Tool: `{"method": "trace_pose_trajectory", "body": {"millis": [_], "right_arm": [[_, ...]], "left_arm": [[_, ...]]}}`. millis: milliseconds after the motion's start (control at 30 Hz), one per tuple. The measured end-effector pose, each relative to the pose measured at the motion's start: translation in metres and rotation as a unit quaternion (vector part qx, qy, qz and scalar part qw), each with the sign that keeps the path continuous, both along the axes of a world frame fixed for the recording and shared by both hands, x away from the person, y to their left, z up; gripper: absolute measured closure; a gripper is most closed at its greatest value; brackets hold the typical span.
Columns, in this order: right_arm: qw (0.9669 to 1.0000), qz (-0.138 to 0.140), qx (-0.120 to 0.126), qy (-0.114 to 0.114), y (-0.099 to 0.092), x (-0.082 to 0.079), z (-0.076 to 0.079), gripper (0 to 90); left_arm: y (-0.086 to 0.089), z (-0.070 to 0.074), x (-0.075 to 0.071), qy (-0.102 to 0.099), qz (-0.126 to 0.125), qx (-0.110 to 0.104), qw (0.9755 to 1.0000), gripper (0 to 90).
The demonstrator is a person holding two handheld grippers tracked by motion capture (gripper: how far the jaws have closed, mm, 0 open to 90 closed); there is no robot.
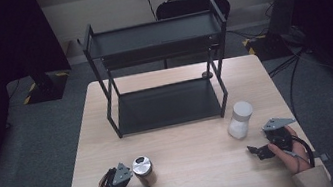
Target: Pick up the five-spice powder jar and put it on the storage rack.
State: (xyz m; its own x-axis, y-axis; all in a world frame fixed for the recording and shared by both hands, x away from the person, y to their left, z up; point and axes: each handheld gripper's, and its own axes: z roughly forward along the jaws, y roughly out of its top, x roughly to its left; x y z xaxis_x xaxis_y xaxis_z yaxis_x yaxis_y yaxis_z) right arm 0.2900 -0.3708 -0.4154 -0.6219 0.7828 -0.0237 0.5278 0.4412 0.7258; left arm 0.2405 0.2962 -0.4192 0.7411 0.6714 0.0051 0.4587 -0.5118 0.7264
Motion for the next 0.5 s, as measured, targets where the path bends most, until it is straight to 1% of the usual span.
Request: {"method": "trace_pose_trajectory", "body": {"millis": [433,467,500], "right_arm": [[1.0,0.0,0.0,0.0,0.0,0.0,-0.0001,0.0],[1.0,0.0,0.0,0.0,0.0,0.0,-0.0001,0.0],[1.0,0.0,0.0,0.0,0.0,0.0,-0.0001,0.0]], "left_arm": [[0.0006,0.0001,-0.002,-0.001,0.002,-0.001,1.0,0.8],[0.0009,0.0002,-0.0023,0.0,0.002,-0.001,1.0,0.8],[0.0028,0.0001,-0.0023,0.001,0.003,-0.006,1.0,1.5]]}}
